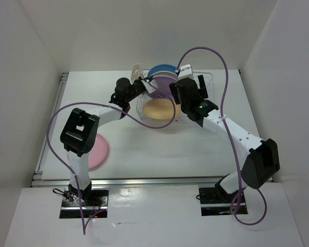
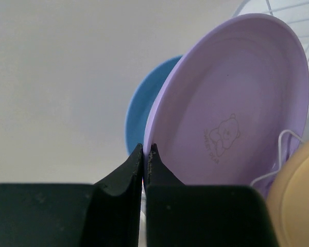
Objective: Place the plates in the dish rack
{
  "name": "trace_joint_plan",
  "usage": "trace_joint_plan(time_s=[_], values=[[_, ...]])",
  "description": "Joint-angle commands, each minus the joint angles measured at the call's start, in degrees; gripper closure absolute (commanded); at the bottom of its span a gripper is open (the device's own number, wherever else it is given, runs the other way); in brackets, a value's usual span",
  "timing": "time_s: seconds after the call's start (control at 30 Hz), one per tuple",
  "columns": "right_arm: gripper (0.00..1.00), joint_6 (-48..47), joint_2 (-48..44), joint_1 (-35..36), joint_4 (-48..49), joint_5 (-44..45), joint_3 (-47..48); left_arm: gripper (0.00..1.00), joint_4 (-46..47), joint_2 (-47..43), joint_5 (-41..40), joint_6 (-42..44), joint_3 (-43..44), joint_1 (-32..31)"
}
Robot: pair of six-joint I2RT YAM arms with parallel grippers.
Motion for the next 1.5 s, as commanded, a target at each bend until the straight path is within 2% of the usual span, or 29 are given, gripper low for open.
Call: trace_joint_plan(time_s=[0.0,0.03,0.07,0.1,0.2,0.4,0.6,0.73,0.83,0.87,1.0,1.07,1.17,1.2,1.27,1.3,1.37,1.4,1.47], values=[[0.00,0.9,-1.2,-0.5,0.3,1.2,0.1,1.00,1.5,1.2,-0.3,2.0,-0.1,0.4],[0.00,0.9,-1.2,-0.5,0.3,1.2,0.1,0.99,1.5,1.2,-1.1,2.0,-0.1,0.4],[0.00,0.9,-1.2,-1.0,0.3,1.2,0.1,0.86,1.5,1.2,-1.7,2.0,-0.1,0.4],[0.00,0.9,-1.2,-1.0,0.3,1.2,0.1,0.62,1.5,1.9,-2.8,2.0,-0.1,0.4],[0.00,0.9,-0.6,-1.0,0.3,1.2,0.1,0.46,1.5,1.9,-4.6,1.5,-0.6,0.4],[0.00,0.9,-0.6,-1.5,0.3,1.2,-0.6,0.27,-0.4,1.3,-5.8,0.8,-0.6,0.4],[0.00,0.9,-0.6,-1.5,0.8,0.7,-0.6,0.26,-2.5,-2.6,-9.1,0.3,-0.8,-0.1],[0.00,0.9,-0.1,-1.5,1.3,0.2,-0.6,0.25,-4.9,-10.3,-10.5,1.5,-4.7,-1.5],[0.00,1.4,-0.1,-2.0,1.3,-0.4,-1.1,0.23,-10.1,-19.6,-11.0,5.4,-7.7,-4.6],[0.00,1.4,-0.1,-2.0,0.8,-1.0,-1.1,0.23,-13.6,-24.3,-11.8,5.5,-7.7,-6.3],[0.00,1.9,0.5,-2.0,0.8,-1.6,-1.1,0.22,-22.5,-33.3,-13.1,5.3,-11.6,-9.2],[0.00,1.9,0.5,-2.0,0.8,-1.6,-0.6,0.23,-25.3,-35.5,-15.3,2.9,-14.9,-9.3],[0.00,-2.2,0.5,-2.6,2.0,3.6,2.3,0.26,-27.9,-38.3,-19.1,-2.1,-19.8,-8.6],[0.00,-7.1,0.0,-2.6,5.6,5.5,3.0,0.26,-28.7,-38.3,-19.2,-8.5,-19.8,-8.5],[0.00,-13.0,-1.8,-2.6,11.1,9.7,3.7,0.32,-35.3,-36.6,-19.9,-16.8,-16.9,-7.8],[0.00,-17.0,-2.3,-2.6,14.8,9.7,4.2,0.33,-38.2,-35.1,-20.0,-23.8,-15.0,-7.8],[0.00,-17.8,-2.3,-2.6,15.5,9.7,6.2,0.43,-46.7,-29.4,-20.0,-30.4,-8.2,-7.8],[0.00,-17.3,-2.3,-2.6,14.4,9.7,7.0,0.45,-48.4,-27.6,-20.5,-33.0,-6.4,-9.0],[0.00,-15.8,-2.8,-2.6,13.0,10.2,7.6,0.43,-47.1,-26.5,-22.6,-34.5,-7.1,-11.1]])
